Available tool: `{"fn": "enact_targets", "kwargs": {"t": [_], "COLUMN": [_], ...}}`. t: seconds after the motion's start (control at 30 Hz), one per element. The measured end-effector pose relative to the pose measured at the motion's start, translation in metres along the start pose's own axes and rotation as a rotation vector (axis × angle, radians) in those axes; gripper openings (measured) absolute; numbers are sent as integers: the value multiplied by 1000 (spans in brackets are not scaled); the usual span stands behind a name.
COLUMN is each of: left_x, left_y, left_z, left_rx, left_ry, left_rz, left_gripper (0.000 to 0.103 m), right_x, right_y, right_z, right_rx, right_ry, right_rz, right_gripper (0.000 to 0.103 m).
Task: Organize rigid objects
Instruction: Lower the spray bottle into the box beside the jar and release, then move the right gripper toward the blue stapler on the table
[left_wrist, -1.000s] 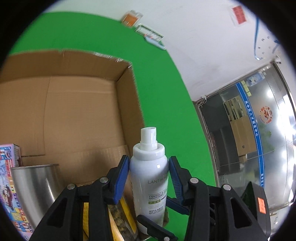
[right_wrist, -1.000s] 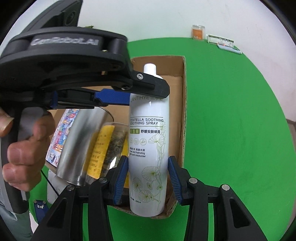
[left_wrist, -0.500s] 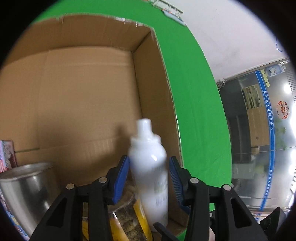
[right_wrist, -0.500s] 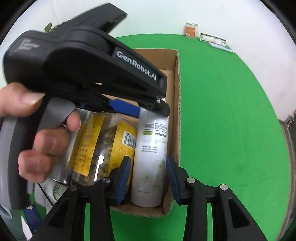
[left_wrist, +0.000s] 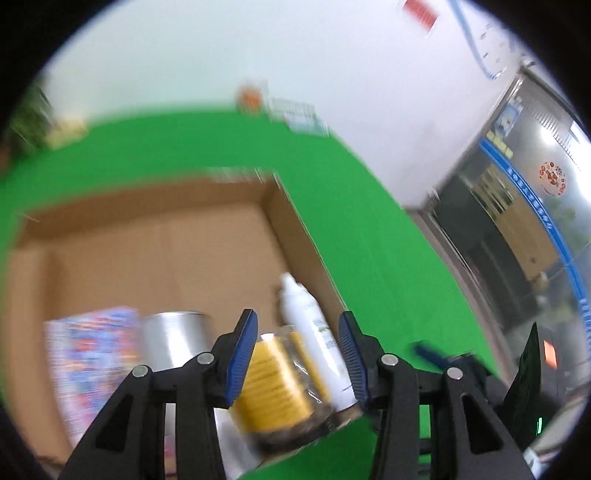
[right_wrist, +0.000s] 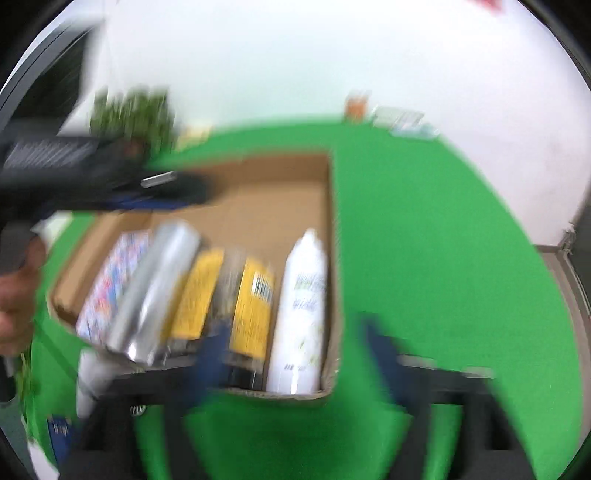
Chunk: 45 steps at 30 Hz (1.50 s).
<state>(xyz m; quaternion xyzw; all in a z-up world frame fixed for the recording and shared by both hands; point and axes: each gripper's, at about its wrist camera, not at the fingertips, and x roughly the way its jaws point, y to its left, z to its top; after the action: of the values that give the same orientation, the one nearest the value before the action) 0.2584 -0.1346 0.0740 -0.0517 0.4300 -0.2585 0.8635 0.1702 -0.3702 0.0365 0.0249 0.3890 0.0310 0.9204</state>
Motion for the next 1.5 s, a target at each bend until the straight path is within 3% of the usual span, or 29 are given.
{"fn": "enact_targets", "kwargs": {"t": [0.03,0.07,0.13,0.23,0.3,0.37,0.53,0.67,0.87,1.03,1.17,1.27,1.33,1.5], "left_x": [-23,-52,-112,-176,-205,-224,-237,-208,-159,-127,-116,-110,-105,-88], "left_y": [0,-1,2,5,21,32,56,76,98,115,118,116,115,106], "left_z": [-3,-10,-31,-64,-90,-113,-170,-219,-283,-314,-323,-325,-325,-318], "left_rx": [12,20,26,33,9,-41,-155,-238,-395,-495,-522,-515,-520,-487], "left_ry": [-54,-118,-267,-416,-446,-443,-349,-206,-40,75,94,94,94,101], "left_rz": [36,79,161,329,417,456,458,374,147,56,-23,-35,-39,-54], "left_gripper": [55,71,87,87,87,87,87,87,86,85,83,83,83,81], "right_x": [-10,-21,-41,-75,-98,-115,-130,-134,-135,-137,-124,-104,-91,-87], "right_y": [1,4,20,42,63,74,116,140,183,216,229,232,229,216], "right_z": [-4,-9,-16,-35,-49,-64,-105,-143,-205,-240,-248,-249,-250,-254], "right_rx": [9,2,-24,-30,-63,-107,-174,-171,-289,-404,-436,-429,-412,-387], "right_ry": [-41,-68,-120,-238,-278,-292,-264,-206,-135,-119,-88,-32,6,25], "right_rz": [-7,-8,2,48,107,144,198,267,393,413,372,314,289,324], "right_gripper": [98,98,98,101,102,102,102,102,102,101,94,85,67,57]}}
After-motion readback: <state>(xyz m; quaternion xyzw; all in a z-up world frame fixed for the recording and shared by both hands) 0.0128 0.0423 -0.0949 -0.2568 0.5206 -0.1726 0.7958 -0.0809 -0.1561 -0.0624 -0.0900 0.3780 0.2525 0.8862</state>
